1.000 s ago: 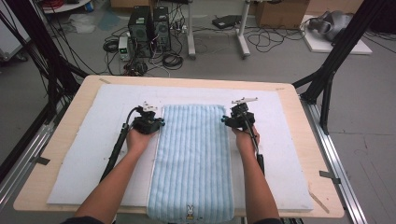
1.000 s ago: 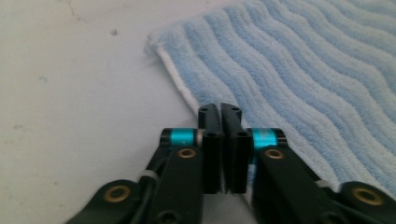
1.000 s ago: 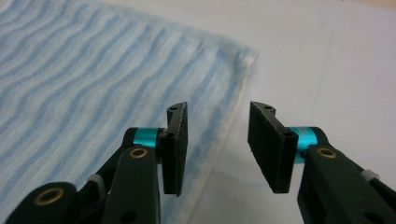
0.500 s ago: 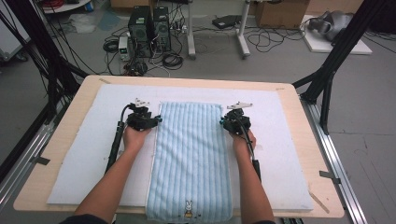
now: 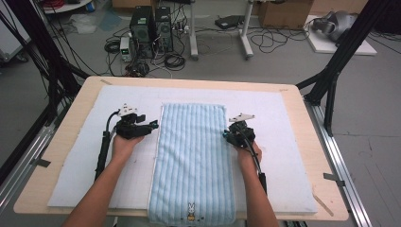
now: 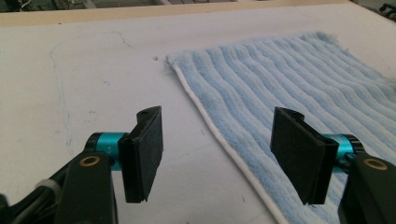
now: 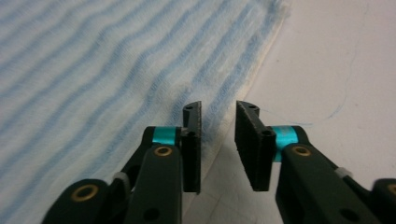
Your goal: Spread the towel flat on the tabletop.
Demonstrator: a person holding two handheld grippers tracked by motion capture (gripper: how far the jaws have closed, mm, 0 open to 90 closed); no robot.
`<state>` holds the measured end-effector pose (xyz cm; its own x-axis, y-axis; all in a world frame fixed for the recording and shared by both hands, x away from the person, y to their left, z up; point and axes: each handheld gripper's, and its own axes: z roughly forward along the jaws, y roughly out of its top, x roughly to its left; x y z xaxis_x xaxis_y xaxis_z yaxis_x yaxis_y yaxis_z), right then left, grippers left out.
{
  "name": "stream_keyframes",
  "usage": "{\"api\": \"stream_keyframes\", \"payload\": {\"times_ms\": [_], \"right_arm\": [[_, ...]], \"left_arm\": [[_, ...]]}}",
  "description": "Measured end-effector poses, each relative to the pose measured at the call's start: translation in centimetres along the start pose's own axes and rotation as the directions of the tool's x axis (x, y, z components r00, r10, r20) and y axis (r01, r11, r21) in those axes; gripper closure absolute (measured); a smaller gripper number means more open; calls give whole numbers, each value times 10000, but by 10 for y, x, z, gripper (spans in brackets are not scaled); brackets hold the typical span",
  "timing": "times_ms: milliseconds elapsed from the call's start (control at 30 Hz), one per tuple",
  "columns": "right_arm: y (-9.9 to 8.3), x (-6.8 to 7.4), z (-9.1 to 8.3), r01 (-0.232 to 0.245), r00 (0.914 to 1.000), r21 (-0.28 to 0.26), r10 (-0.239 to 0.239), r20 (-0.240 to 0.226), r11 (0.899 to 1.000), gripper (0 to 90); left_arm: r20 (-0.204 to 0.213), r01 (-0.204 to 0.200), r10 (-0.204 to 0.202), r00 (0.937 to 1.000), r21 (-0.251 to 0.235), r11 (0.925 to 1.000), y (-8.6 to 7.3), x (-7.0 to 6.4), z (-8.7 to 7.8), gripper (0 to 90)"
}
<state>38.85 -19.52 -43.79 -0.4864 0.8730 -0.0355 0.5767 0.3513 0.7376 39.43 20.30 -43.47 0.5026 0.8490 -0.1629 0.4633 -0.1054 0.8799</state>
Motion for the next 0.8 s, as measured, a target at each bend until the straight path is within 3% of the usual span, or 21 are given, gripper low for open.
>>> {"api": "stream_keyframes", "payload": {"times_ms": [100, 167, 267, 333, 400, 467, 700, 800], "right_arm": [[-1, -4, -25, -182, 9998, -901, 171, -125, 9958, 560], [-3, -6, -47, -350, 9992, -1412, 317, -254, 9894, 454], [-11, -11, -76, -451, 9979, -2128, 340, -557, 9760, 290], [-19, -17, -92, -302, 9984, -2393, 180, -530, 9705, 215], [-26, -20, -101, -342, 9986, -2438, 236, -466, 9692, 131], [-32, -22, -106, -164, 9998, -2385, 139, -124, 9710, 113], [-49, -32, -101, -510, 9985, -2361, 453, -297, 9704, 113], [-47, -31, -97, -360, 9993, -2152, 335, -157, 9759, 113]], "left_arm": [[259, 316, -309, 9992, -274, 9991, -4, 2, -11, 284], [173, 140, -132, 9998, -481, 9987, -5, 0, -18, 225], [721, 19, 56, 9974, -1032, 9947, -10, -1, -33, 175], [753, -1, 75, 9971, -979, 9952, -11, -1, -40, 174], [885, 10, 100, 9960, -1241, 9923, -13, 0, -48, 174], [824, 12, 95, 9966, -1288, 9917, -14, 1, -53, 174], [901, 34, 101, 9959, -1484, 9889, -14, 5, -62, 176], [935, 141, 8, 9956, -1589, 9872, -14, 5, -65, 176]]}}
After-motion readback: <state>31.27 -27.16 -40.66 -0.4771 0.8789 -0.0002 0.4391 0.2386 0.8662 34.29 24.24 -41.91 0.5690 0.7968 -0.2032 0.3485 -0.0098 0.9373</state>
